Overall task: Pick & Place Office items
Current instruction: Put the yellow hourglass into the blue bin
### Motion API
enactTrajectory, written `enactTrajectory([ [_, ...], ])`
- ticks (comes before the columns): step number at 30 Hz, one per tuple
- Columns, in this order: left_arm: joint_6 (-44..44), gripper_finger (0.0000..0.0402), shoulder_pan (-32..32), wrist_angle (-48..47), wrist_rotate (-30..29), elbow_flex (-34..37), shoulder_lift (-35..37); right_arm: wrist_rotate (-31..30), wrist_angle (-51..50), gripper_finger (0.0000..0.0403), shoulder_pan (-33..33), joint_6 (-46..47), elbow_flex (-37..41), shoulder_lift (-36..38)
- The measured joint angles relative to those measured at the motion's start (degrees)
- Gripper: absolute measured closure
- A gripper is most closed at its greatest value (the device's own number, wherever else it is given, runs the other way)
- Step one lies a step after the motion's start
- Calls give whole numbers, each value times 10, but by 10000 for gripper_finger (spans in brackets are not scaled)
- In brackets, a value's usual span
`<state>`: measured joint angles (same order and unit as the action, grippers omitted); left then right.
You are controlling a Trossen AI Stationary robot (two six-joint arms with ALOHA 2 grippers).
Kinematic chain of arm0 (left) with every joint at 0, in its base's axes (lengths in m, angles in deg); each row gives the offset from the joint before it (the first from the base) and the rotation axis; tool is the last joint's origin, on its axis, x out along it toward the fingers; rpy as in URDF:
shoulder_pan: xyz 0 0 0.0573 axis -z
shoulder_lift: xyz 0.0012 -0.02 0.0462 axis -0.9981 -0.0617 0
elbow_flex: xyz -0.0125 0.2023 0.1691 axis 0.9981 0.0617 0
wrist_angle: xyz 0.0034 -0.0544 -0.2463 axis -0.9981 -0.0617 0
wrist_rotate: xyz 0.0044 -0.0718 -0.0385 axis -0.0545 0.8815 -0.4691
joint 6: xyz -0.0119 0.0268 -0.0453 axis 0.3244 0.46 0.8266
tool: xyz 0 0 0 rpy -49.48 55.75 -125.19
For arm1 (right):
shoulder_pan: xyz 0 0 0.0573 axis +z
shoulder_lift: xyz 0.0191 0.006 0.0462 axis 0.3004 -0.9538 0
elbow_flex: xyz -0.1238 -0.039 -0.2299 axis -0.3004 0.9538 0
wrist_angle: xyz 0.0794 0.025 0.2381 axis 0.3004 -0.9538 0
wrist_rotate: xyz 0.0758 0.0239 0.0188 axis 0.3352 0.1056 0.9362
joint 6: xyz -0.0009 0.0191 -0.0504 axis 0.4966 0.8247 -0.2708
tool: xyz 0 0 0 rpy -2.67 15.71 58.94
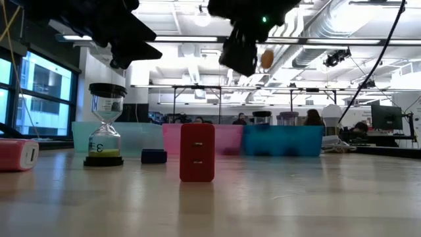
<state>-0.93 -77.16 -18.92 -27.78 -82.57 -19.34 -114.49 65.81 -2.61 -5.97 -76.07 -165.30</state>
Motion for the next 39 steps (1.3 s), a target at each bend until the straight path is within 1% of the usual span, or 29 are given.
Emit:
enactTrajectory([
  [3,0,175,0,0,4,0,0,-68,-5,219,-3,-21,1,25],
  [8,0,175,0,0,4,0,0,-142,-11,218,-3,-50,0,84],
  [12,0,175,0,0,4,0,0,-144,-30,213,-6,-49,1,144],
  [15,0,175,0,2,4,0,0,-145,-41,219,-20,-45,1,199],
  [17,0,175,0,2,4,0,0,-105,-53,219,-42,-15,1,246],
  [18,0,175,0,2,4,0,0,-69,-59,219,-54,9,1,267],
  [20,0,175,0,2,4,0,0,32,-66,216,-83,72,1,304],
  [22,0,175,0,2,4,0,0,154,-95,212,-123,152,1,342],
  [24,0,175,0,2,4,0,0,276,-115,213,-168,212,2,362],
  [26,0,175,0,2,5,0,0,354,-116,217,-212,241,19,377],
  [29,0,175,0,2,14,0,0,435,-95,219,-266,254,55,380],
  [33,0,175,0,2,23,0,0,509,-20,209,-322,264,124,377],
  [36,0,175,0,2,25,0,0,527,83,210,-344,270,191,370],
  [39,0,175,0,2,26,0,0,531,219,219,-353,270,265,361],
])
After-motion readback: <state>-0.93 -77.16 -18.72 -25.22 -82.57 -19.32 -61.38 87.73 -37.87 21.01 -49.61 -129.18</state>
